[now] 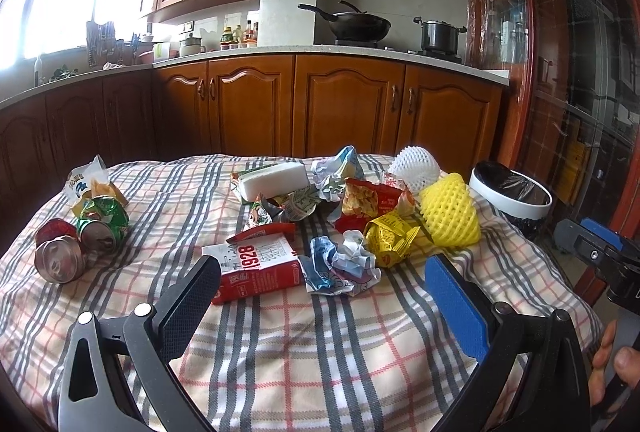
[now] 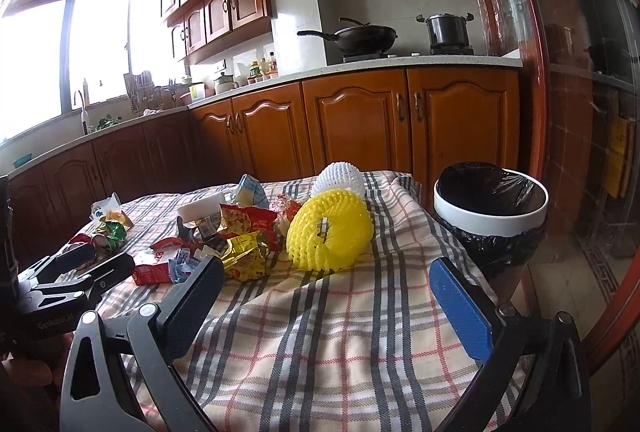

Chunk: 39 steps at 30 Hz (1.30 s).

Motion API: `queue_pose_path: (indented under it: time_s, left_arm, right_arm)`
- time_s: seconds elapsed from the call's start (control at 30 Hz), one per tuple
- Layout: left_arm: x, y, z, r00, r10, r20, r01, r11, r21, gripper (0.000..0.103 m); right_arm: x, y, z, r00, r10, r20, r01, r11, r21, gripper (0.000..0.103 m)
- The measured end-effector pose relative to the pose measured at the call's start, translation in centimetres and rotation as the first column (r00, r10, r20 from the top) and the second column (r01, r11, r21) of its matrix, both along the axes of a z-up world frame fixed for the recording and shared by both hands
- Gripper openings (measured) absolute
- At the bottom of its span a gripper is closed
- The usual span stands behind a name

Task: Collect trash
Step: 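Grasp the yellow foam fruit net with the right tool while the left tool grasps the yellow snack bag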

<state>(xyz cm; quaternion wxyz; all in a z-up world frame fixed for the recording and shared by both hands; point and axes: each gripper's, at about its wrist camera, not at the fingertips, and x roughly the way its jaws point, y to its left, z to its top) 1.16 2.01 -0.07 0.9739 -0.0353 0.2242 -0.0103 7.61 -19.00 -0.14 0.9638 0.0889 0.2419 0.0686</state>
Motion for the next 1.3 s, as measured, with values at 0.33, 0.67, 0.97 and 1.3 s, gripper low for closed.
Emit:
queue_pose_path:
  time_s: [0.33,0.67,0.97,1.3]
  left_arm:
    - [3.8,-0.9,1.0,0.990,-0.114,-0.087,0.116,0.993,0.012,0.098]
    - [9.4,-2.6,1.6,0.957,-0.214,-0.197,0.223,0.975,0.022,0.076]
    - [14.8,-4.3,0.4,0.929,-0.219,-0.298,0.250,0.966,0.071,0.065]
    - [18.0,-5.5,-1.4,0.906,-0.211,-0.368,0.266,0.958,0.107,0.050]
  right_arm:
    - [2.2,-1.4,0.0,0.997,0.040,-0.060,-0.034,0.994,0.101,0.096]
    - [6.8,-1.9,-0.6,0.978,0.136,-0.157,-0.098,0.969,0.228,0.050]
    - [11.3,-1.7,-1.7,0.957,0.185,-0.222,-0.127,0.959,0.252,0.036]
    - [14.5,-0.9,-4.0,0.927,0.226,-0.299,-0.147,0.953,0.264,0.032]
